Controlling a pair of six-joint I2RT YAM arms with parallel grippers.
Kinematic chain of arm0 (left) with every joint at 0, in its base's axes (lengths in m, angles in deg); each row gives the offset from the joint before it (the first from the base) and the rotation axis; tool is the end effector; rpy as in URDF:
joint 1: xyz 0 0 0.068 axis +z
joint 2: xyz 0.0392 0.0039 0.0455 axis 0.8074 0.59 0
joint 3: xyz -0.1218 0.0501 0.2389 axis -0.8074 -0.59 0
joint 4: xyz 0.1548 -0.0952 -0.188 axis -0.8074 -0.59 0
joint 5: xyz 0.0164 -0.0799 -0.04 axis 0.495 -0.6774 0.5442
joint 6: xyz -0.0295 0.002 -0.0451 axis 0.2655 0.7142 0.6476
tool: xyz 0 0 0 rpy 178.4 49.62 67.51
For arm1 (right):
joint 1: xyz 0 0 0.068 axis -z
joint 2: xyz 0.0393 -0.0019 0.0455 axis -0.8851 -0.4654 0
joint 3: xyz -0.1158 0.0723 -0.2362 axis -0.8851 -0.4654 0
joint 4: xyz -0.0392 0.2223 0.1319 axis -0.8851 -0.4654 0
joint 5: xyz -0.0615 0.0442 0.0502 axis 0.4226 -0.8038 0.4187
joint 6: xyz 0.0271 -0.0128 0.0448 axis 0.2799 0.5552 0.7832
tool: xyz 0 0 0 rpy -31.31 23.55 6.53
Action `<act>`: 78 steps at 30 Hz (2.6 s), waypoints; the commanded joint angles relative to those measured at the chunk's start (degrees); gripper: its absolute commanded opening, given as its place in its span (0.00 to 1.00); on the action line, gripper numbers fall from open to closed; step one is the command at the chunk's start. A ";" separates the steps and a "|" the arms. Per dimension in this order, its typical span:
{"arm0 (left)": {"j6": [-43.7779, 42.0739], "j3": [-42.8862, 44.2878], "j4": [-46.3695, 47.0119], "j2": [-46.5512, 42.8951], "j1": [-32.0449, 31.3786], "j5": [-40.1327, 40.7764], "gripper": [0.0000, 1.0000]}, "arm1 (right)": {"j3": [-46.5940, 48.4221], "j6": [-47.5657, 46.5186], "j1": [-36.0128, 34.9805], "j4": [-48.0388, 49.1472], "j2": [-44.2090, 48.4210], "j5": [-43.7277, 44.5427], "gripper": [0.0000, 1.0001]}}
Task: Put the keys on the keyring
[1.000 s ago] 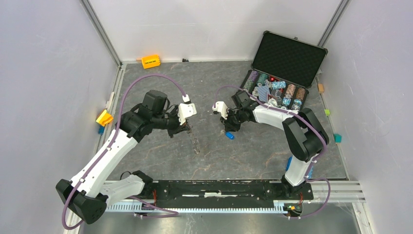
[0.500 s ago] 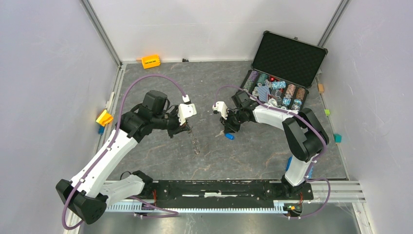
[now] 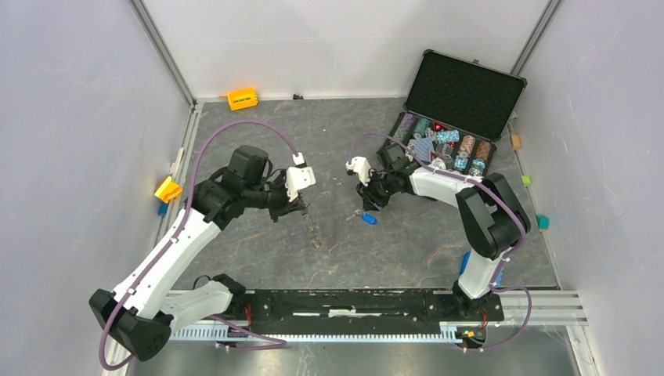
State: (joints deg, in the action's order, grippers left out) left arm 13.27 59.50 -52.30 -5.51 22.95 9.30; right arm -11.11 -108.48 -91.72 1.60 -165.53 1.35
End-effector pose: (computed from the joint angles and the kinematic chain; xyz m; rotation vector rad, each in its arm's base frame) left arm 0.1639 -0.1188 0.3404 1.4149 1.7991 -0.5995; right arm 0.2959 0.1869 0.1614 -1.3497 2.1816 0.6822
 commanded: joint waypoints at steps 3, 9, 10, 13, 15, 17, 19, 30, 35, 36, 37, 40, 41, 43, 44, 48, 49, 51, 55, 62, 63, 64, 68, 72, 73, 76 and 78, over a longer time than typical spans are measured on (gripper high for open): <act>-1.59 0.11 2.75 -1.47 0.05 -1.38 0.02 | 1.14 2.24 0.56 1.23 0.78 -3.69 0.37; -1.59 0.10 2.75 -1.29 0.02 -1.47 0.02 | 0.30 3.30 0.60 1.04 0.14 -7.08 0.39; -1.59 0.10 2.75 -1.21 0.04 -1.58 0.02 | 0.02 3.40 0.51 1.04 -0.04 -7.15 0.39; -1.60 0.19 2.75 -1.16 0.05 -1.64 0.02 | -0.57 3.50 0.54 1.19 -0.66 -7.16 0.40; -1.59 0.19 2.75 -1.16 0.01 -1.65 0.02 | -0.82 3.50 0.54 1.35 -0.84 -7.15 0.40; -1.58 0.10 2.75 -1.33 0.03 -1.72 0.02 | -0.90 3.42 0.54 1.35 -0.85 -6.95 0.41; -1.51 0.10 2.75 -1.42 0.05 -1.64 0.02 | -0.98 3.26 0.54 1.36 -0.73 -6.64 0.41; -1.37 0.01 2.75 -1.85 0.04 -1.76 0.02 | -2.36 2.88 0.58 1.41 -0.86 -5.92 0.44; -1.28 -0.07 2.75 -2.12 0.03 -1.74 0.02 | -2.40 3.01 0.55 1.48 -1.34 -6.39 0.43; -1.25 -0.08 2.77 -2.18 0.03 -1.78 0.02 | -2.49 3.12 0.56 1.54 -1.34 -6.74 0.43; -1.20 -0.15 2.75 -2.31 0.00 -1.73 0.02 | -2.62 3.22 0.54 1.63 -1.46 -7.16 0.43; -1.21 -0.16 2.75 -2.16 0.04 -1.81 0.02 | -2.84 3.67 0.54 1.98 -1.69 -7.93 0.42; -1.28 -0.16 2.75 -2.17 -0.01 -1.82 0.02 | -2.83 3.76 0.56 1.97 -1.85 -8.10 0.43; -1.16 -0.08 2.77 -2.02 0.02 -1.82 0.02 | -2.62 3.85 0.50 2.00 -2.16 -8.29 0.42; -1.15 -0.01 2.75 -2.08 0.04 -1.82 0.02 | -2.50 3.92 0.59 1.95 -2.31 -8.45 0.42; -1.15 -0.08 2.75 -2.19 0.04 -1.87 0.02 | -2.03 4.11 0.56 2.11 -2.77 -8.82 0.40; -1.15 -0.08 2.79 -2.19 0.00 -1.74 0.02 | -1.96 4.11 0.54 2.06 -2.79 -8.84 0.40; -1.15 -0.01 2.77 -2.25 0.00 -1.73 0.02 | -1.89 4.11 0.54 2.11 -2.84 -8.74 0.39; -1.09 0.00 2.76 -2.27 0.04 -1.75 0.02 | -1.76 4.20 0.58 2.00 -3.10 -8.58 0.36; -1.16 0.01 2.75 -2.48 0.01 -1.73 0.02 | -1.61 4.11 0.55 2.09 -3.36 -7.38 0.30; -1.11 -0.07 2.75 -2.52 0.04 -1.75 0.02 | -1.52 4.14 0.58 2.07 -3.48 -7.29 0.29; -1.15 -0.08 2.75 -2.57 -0.01 -1.73 0.02 | -1.48 4.21 0.54 2.13 -3.50 -7.16 0.28; -1.15 -0.16 2.75 -2.70 0.00 -1.73 0.02 | -1.17 4.57 0.54 2.28 -3.38 -7.12 0.24; -1.33 -0.25 2.75 -2.67 0.04 -1.65 0.02 | -0.44 4.86 0.54 2.08 -3.04 -7.24 0.18; -1.45 -0.25 2.75 -2.67 0.04 -1.71 0.02 | -0.32 4.95 0.58 2.07 -2.93 -7.24 0.17; -1.74 -0.34 2.75 -2.63 0.03 -1.47 0.02 | 0.30 5.23 0.57 2.08 -2.54 -7.40 0.10; -1.87 -0.42 2.75 -2.51 0.03 -1.47 0.02 | 0.67 5.34 0.54 2.10 -2.39 -7.42 0.05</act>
State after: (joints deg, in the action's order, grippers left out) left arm 13.27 59.18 -52.30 -7.13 22.95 9.10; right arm -13.03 -103.78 -91.24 3.96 -167.89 -6.45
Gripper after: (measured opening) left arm 0.040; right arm 0.082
